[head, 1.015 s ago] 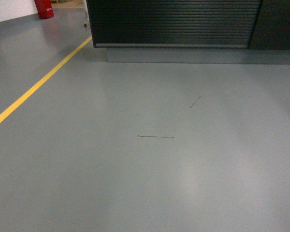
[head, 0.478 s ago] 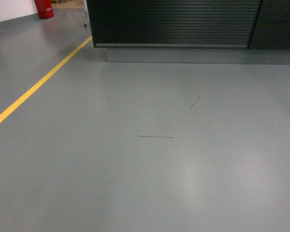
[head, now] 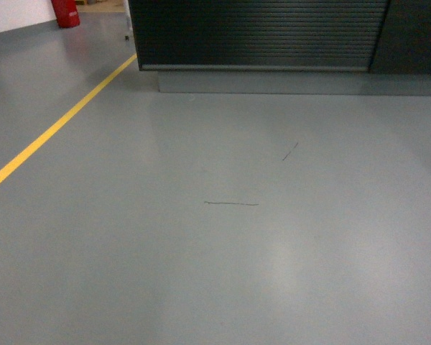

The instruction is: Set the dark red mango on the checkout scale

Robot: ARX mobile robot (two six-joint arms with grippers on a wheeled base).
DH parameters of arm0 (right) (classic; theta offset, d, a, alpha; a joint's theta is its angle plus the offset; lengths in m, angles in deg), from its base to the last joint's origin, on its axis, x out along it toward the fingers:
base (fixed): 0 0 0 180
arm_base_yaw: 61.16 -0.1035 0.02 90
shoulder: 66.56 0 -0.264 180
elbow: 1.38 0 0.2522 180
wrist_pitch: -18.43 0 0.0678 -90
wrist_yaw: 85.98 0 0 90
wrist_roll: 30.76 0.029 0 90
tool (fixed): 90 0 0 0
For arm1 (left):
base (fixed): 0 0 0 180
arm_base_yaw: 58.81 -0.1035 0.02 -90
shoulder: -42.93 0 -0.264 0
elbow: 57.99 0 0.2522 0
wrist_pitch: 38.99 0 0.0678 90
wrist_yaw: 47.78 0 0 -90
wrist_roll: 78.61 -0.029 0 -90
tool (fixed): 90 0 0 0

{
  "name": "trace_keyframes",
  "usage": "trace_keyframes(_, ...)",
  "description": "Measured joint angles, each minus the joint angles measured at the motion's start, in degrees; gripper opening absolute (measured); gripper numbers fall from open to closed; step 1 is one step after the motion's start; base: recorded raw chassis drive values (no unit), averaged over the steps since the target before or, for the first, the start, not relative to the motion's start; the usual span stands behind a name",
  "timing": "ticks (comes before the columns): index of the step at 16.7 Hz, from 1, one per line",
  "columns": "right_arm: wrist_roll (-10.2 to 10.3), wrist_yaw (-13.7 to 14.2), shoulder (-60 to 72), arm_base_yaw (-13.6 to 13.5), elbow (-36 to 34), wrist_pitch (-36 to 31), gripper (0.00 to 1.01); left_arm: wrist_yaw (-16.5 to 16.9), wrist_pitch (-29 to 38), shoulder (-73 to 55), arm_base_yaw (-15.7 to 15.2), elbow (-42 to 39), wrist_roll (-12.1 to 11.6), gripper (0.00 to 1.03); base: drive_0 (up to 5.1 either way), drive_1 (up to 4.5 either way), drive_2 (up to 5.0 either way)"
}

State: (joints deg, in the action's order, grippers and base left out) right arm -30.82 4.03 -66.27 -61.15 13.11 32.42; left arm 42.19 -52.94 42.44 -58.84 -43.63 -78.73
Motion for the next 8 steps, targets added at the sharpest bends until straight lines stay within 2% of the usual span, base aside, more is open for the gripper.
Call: trace_keyframes(8,0.00,0.00,0.00,0.00,0.00,0.00,0.98,0.00,0.00,0.00,0.00,0.00,0.00,0.98,0.0,0.00,0.0)
